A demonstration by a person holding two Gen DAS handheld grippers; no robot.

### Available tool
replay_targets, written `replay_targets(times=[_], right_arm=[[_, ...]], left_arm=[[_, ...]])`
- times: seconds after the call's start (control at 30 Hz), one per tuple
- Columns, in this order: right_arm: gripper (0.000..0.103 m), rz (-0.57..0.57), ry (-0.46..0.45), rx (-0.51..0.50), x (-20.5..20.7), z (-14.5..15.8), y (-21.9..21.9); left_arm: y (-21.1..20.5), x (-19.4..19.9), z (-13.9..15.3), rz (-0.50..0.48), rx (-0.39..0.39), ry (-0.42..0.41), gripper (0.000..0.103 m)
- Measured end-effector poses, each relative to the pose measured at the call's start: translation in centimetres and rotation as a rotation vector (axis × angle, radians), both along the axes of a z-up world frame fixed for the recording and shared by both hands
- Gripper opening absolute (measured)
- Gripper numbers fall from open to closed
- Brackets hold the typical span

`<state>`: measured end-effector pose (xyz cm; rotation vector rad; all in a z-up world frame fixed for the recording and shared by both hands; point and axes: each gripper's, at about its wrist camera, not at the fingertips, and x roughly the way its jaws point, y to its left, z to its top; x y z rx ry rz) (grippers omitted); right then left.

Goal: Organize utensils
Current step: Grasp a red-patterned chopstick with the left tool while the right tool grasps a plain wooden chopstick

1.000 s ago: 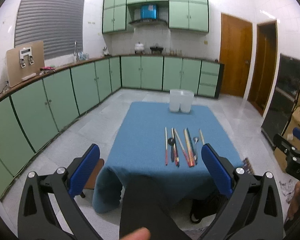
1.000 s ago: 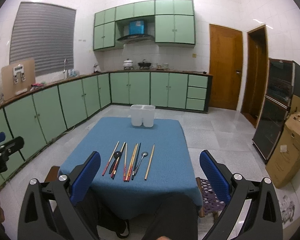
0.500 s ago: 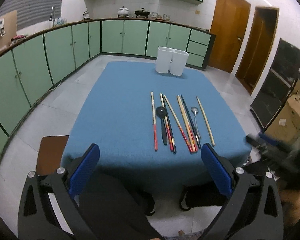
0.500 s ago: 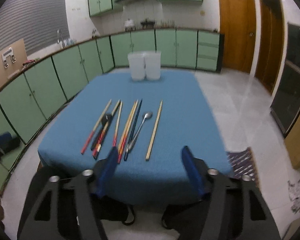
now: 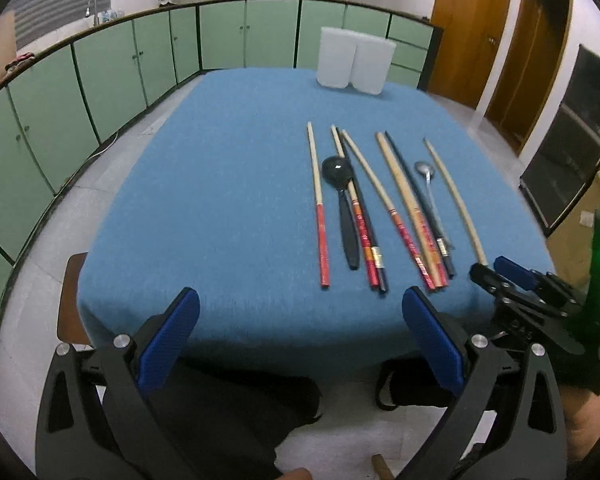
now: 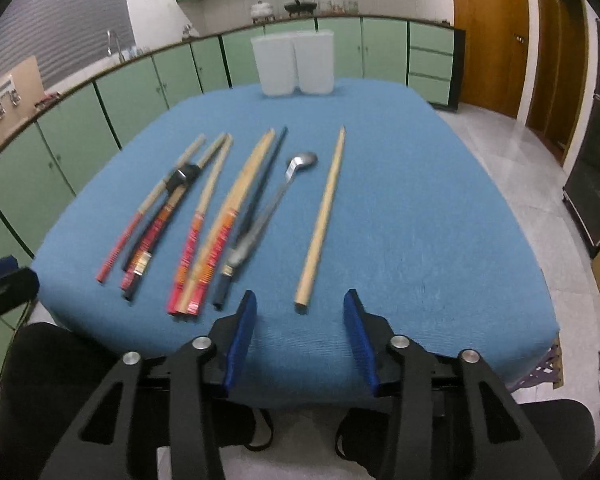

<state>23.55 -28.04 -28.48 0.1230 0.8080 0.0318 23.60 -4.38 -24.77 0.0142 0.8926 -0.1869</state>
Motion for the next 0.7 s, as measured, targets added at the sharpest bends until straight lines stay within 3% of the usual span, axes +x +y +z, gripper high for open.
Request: replay_targets(times=[0.07,0.1,0.2,0.23,0.47,0.57,0.67,0.7], right_arm=[[0.035,0.003,-0.005,-0.007,0.3,0.0,-0.5],[0.033,0.0,-0.005,-0.007,0.4,0.0,-0.8],[0.028,-0.005,-0.003,0.0,0.9,0.0,-1.7],[0.028,0.001,-0.001,0.005,1.1,0.1,-1.9],[0.029,0.021,-0.026,-0.028,1.1,-0.3,-1.7],[0.025,0.026,-0.037,-0.033,1.0,-0.3,-1.6],[0.017,0.022,-0.035,-0.02,0.9,-0.3,-1.7],[0.015,0.021,-0.034,-0.011,0.9,-0.2,-1.8]], left_arm=[[-0.4,0.9,-0.8,-0.009,0.025,0.004,0.096],[-0.6,1.5,-1.4,-0.018,0.03,0.017,0.091],[-1.2,2.9,-3.3,-0.046,0.025,0.067,0.061],[-1.3,3.3,-3.8,-0.05,0.02,0.084,0.058],[-2.1,3.2,-4.2,-0.032,0.063,-0.007,0.059],[-2.5,2.8,-4.3,-0.033,0.069,-0.042,0.053],[-2.4,2.5,-4.0,-0.044,0.053,-0.051,0.03],[-2.3,2.4,-4.0,-0.044,0.046,-0.05,0.017]])
